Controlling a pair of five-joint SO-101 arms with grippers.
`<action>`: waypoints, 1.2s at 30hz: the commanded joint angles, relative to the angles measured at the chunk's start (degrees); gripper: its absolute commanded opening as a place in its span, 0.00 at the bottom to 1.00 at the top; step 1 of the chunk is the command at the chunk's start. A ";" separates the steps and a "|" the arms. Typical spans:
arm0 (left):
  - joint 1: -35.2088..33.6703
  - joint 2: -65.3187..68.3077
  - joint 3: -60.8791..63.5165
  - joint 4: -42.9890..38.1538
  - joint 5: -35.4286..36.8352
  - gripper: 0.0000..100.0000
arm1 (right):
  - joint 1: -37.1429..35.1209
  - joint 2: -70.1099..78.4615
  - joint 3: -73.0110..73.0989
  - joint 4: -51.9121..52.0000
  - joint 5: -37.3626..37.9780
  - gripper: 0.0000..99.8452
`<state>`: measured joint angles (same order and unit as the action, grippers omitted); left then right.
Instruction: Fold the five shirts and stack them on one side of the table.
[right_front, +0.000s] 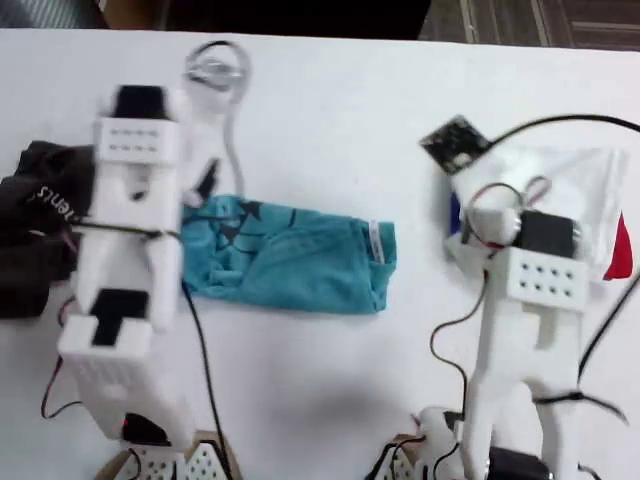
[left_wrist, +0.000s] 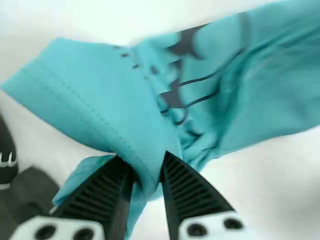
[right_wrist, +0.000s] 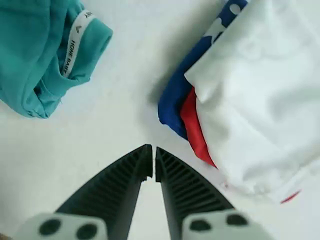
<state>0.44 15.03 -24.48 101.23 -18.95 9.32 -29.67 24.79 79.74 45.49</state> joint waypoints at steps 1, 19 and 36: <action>9.05 -4.57 -0.31 0.88 1.05 0.03 | 4.79 -5.23 2.64 0.66 -0.26 0.02; 30.15 8.97 -16.22 -1.76 1.05 0.03 | 20.62 -21.93 25.76 -4.18 0.26 0.02; 28.04 15.91 -24.04 0.79 0.70 0.26 | 20.09 -26.86 30.77 -6.20 0.35 0.02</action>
<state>31.74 33.49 -43.91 100.88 -18.51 29.45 -55.34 55.21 75.52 45.49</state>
